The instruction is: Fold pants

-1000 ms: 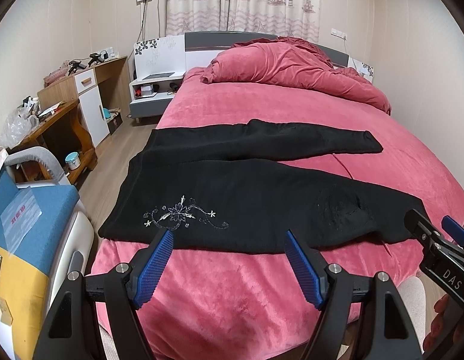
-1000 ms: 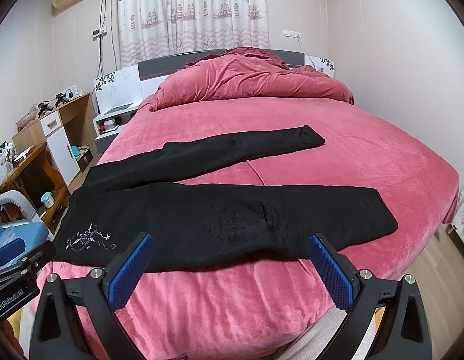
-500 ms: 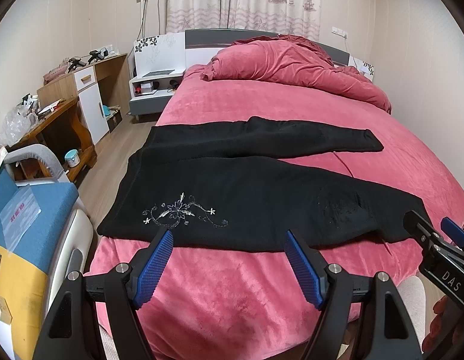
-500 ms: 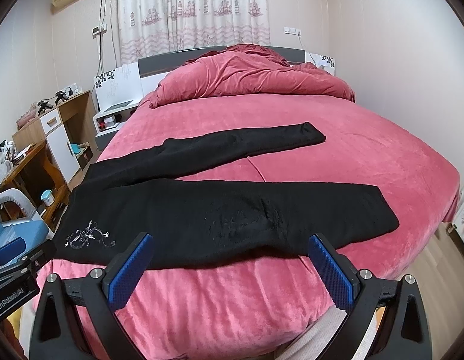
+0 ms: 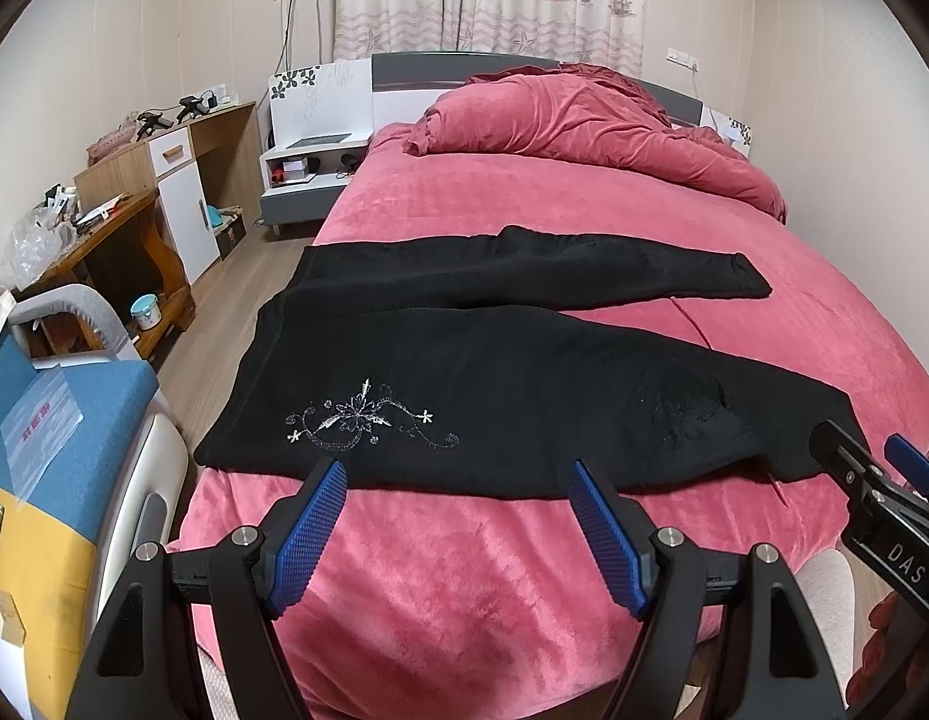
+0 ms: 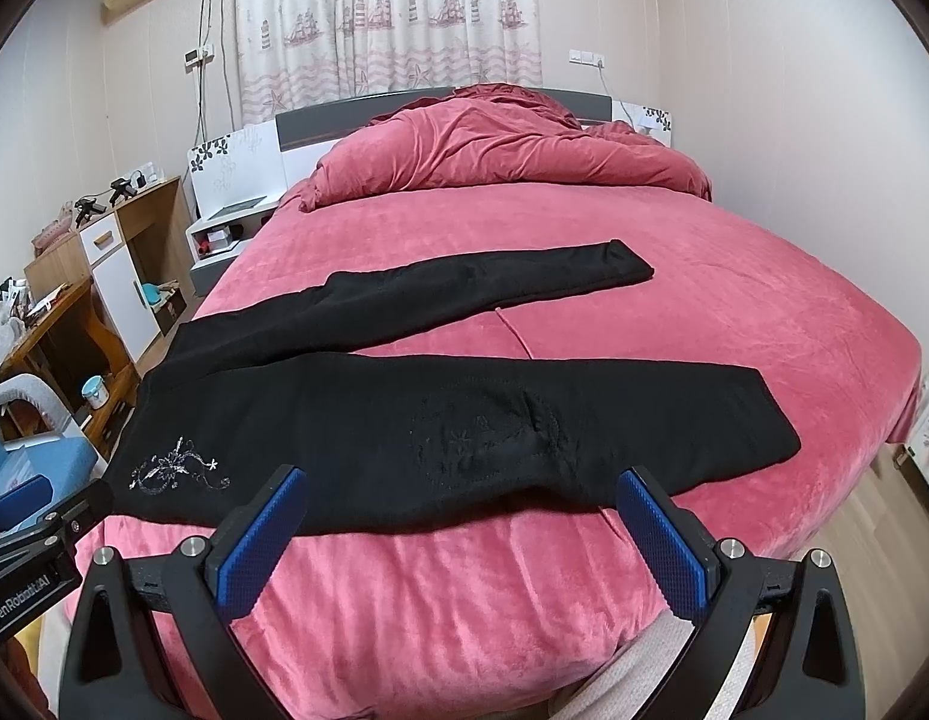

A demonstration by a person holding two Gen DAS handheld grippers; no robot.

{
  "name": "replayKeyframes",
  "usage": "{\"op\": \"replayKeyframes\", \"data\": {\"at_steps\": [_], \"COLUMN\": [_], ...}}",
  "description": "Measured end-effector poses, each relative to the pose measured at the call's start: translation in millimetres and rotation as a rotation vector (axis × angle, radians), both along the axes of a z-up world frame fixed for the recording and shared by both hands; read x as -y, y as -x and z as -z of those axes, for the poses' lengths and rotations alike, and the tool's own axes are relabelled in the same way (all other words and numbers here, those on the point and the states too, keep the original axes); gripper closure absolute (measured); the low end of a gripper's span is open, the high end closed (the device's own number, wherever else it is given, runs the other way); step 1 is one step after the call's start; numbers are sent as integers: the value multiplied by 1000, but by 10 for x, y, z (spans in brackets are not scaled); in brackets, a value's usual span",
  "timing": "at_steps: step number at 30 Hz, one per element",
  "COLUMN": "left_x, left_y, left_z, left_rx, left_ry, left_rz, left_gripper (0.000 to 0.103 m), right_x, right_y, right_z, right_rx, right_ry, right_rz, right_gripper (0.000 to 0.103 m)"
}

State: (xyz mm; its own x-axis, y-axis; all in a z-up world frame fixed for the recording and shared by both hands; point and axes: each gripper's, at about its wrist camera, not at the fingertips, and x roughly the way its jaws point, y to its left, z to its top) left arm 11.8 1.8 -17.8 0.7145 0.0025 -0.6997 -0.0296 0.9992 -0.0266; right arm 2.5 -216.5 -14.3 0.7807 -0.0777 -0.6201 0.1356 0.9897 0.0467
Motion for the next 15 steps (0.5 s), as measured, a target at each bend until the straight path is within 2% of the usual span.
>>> {"op": "replayKeyframes", "data": {"at_steps": [15], "left_x": [-11], "left_y": [-61], "left_z": [78], "left_rx": [-39], "left_ry": [-1], "left_rz": [0], "left_gripper": [25], "right_x": [7], "right_y": [-40], "right_z": [40], "right_rx": [-17], "right_ry": [-3], "right_rz": [4], "right_gripper": [0]}}
